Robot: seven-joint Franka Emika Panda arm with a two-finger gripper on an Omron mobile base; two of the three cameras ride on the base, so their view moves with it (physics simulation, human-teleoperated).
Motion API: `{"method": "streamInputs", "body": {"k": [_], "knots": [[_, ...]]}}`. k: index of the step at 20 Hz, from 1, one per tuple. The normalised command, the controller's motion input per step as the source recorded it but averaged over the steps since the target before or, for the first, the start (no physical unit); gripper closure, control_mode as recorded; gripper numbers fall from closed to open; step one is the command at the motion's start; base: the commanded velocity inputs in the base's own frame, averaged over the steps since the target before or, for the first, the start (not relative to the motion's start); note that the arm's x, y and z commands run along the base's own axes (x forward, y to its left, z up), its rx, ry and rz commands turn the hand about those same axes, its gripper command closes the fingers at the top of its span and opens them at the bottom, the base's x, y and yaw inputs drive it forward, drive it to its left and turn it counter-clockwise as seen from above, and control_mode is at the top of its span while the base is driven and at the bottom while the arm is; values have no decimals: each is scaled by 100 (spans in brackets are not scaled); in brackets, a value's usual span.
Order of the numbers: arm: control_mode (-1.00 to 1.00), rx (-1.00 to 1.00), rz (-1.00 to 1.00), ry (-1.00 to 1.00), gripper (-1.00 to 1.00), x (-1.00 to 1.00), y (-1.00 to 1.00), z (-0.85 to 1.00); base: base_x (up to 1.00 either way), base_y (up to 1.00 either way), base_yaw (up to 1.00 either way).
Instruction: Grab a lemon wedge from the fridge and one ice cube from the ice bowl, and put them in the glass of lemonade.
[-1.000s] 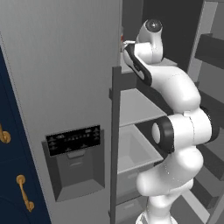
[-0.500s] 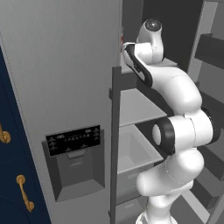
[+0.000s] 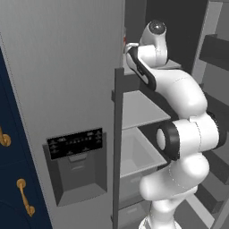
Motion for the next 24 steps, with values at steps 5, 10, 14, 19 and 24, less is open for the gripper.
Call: {"method": "streamInputs", "body": {"k": [5, 10, 14, 19, 24], "knots": [[-100, 0, 0, 1, -100, 34, 0, 12, 0, 0, 0], [-100, 0, 0, 4, -100, 29, 0, -18, 0, 0, 0], [-100, 0, -2, 1, -100, -21, 0, -11, 0, 0, 0], [-100, 0, -2, 0, -100, -23, 0, -21, 0, 0, 0], [-100, 0, -1, 0, -100, -4, 0, -17, 0, 0, 0]]}}
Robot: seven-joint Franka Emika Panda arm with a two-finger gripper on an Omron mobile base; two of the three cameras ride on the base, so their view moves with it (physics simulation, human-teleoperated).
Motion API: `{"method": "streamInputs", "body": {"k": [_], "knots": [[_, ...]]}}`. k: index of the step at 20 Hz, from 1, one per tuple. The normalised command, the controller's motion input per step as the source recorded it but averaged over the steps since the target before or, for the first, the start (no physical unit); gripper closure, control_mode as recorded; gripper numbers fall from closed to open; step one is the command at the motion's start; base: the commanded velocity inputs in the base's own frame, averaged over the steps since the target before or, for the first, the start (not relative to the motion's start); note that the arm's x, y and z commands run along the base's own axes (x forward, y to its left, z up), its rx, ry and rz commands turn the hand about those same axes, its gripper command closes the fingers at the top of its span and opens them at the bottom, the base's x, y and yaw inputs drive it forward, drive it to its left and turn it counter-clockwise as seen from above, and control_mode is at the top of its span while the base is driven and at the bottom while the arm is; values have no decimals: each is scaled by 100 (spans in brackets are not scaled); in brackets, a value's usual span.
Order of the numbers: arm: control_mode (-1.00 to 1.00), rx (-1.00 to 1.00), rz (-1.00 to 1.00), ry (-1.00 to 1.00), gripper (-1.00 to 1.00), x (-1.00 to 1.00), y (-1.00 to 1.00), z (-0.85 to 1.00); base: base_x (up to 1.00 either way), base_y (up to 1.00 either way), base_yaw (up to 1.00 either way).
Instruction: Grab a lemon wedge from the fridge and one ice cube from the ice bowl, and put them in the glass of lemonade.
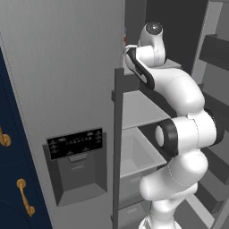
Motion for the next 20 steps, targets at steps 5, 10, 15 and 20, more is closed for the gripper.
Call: {"method": "streamInputs", "body": {"k": [5, 10, 15, 20], "knots": [[-100, 0, 0, 0, 100, 0, 0, 0, 0, 0, 0], [-100, 0, 0, 0, 100, 0, 0, 0, 0, 0, 0], [-100, 0, 0, 0, 100, -47, 0, 0, 0, 0, 0], [-100, 0, 0, -8, 100, -100, 0, 1, 0, 0, 0]]}}
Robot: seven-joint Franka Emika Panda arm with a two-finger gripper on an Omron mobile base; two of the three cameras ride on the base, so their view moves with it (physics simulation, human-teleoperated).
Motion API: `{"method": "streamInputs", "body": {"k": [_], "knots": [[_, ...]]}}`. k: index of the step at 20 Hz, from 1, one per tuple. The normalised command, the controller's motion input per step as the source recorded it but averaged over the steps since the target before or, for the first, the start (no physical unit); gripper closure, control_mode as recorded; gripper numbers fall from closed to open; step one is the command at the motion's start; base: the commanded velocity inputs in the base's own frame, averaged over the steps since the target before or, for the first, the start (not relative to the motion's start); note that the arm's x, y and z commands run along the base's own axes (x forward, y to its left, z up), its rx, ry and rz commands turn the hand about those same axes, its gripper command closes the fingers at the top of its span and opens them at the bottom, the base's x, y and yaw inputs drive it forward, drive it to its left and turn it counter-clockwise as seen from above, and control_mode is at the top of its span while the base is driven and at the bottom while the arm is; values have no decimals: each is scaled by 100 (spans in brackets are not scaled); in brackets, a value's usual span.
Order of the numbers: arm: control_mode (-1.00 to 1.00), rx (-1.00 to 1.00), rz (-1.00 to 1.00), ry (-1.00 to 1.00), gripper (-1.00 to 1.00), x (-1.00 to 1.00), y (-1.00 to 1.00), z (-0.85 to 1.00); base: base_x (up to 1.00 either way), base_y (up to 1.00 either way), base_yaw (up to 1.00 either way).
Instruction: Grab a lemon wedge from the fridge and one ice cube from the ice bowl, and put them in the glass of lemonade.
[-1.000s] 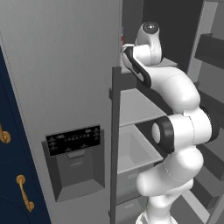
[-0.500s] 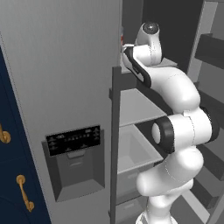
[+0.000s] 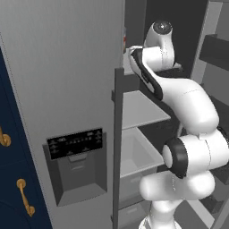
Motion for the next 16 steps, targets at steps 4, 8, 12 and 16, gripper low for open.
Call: {"method": "streamInputs", "body": {"k": [4, 8, 12, 16], "knots": [[-100, 0, 0, -5, 100, -100, 6, 23, 0, 0, 0], [-100, 0, 3, 0, 100, -100, 29, 21, 0, 0, 0], [-100, 2, 4, 0, 100, -100, 41, 8, 0, 0, 0], [-100, 6, 2, 0, 100, -100, 34, 1, 0, 0, 0]]}}
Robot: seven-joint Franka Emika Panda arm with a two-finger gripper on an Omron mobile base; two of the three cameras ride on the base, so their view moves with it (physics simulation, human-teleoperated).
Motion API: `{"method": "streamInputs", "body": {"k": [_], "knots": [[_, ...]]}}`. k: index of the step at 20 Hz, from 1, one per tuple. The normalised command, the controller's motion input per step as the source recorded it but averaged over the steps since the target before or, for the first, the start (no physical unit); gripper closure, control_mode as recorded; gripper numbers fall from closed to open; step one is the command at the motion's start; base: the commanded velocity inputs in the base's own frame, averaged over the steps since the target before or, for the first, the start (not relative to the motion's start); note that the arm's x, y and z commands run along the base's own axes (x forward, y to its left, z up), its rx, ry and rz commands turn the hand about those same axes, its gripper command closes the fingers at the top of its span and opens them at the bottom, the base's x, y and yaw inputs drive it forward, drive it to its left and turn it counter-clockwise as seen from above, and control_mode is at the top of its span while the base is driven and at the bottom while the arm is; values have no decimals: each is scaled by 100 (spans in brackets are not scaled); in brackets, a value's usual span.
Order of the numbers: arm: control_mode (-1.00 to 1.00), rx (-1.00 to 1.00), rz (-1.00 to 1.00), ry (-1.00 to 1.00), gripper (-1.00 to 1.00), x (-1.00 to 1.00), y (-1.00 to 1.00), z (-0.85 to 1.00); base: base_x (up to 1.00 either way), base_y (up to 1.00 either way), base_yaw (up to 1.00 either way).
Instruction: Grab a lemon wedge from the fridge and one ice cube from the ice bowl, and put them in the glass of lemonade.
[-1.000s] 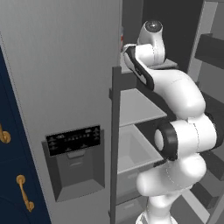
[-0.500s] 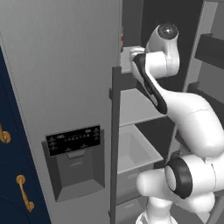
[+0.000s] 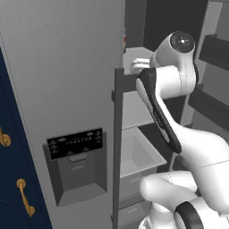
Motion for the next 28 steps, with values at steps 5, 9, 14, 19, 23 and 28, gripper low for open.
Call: {"method": "streamInputs", "body": {"k": [5, 9, 14, 19, 23, 28], "knots": [[-100, 10, 0, 7, 100, -100, 1, 0, 0, 0, 0], [-100, 7, 0, 15, 100, -100, 0, 0, 0, 0, 0], [-100, 2, 0, 6, 100, -100, -1, -10, 0, 0, 0], [-100, 0, 0, 1, 100, -82, 0, -14, 0, 0, 0], [-100, 2, 0, 7, 100, -19, 0, -10, 0, 0, 0], [-100, 0, 0, 1, 100, 0, 0, 0, 0, 0, 0]]}}
